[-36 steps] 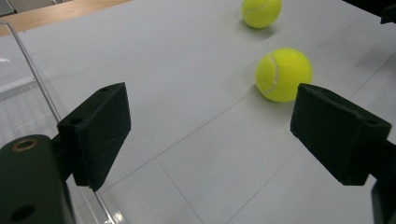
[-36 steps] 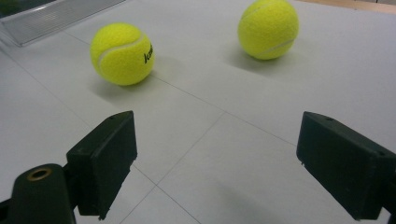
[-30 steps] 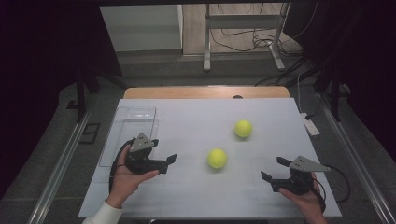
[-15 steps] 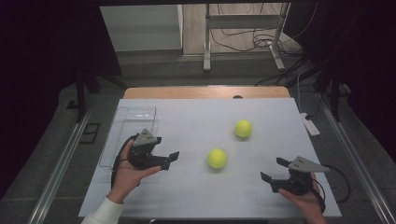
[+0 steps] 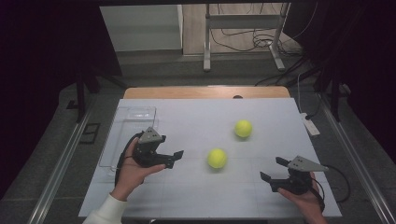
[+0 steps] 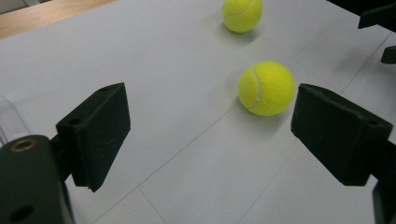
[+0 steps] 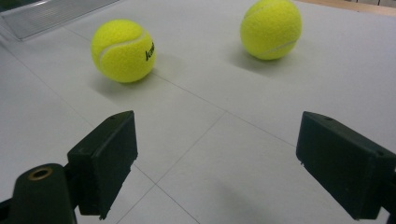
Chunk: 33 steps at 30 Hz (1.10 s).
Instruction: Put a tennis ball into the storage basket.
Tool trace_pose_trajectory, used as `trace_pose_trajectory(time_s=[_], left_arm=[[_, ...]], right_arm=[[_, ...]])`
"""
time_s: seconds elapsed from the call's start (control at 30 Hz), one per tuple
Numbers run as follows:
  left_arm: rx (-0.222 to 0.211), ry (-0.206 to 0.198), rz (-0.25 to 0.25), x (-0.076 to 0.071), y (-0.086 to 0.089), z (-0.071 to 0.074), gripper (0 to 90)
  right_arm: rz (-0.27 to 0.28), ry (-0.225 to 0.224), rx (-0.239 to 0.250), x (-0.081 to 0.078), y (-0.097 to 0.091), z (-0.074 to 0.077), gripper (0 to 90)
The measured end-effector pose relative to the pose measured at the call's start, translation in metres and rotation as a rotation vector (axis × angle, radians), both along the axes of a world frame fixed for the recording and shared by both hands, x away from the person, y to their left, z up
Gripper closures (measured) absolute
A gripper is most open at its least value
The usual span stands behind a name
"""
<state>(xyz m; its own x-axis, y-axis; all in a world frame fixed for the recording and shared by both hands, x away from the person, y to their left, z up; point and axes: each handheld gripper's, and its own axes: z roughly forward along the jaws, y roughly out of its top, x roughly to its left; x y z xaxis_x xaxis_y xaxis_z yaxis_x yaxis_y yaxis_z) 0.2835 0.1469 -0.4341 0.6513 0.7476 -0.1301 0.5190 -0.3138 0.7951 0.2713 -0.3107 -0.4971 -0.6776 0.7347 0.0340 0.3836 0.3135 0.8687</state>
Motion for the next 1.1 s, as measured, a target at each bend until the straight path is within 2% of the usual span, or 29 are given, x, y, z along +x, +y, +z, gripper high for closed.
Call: trace_pose_trajectory(time_s=[0.63,1.1], left_arm=[[0.010,0.011,-0.035,0.008,-0.013,0.001,12.9],[0.016,0.031,-0.081,0.014,-0.028,0.000,12.5]], right_arm=[[0.000,0.003,-0.004,0.001,0.000,-0.001,13.0],[0.001,0.003,-0.004,0.001,0.000,-0.001,12.9]])
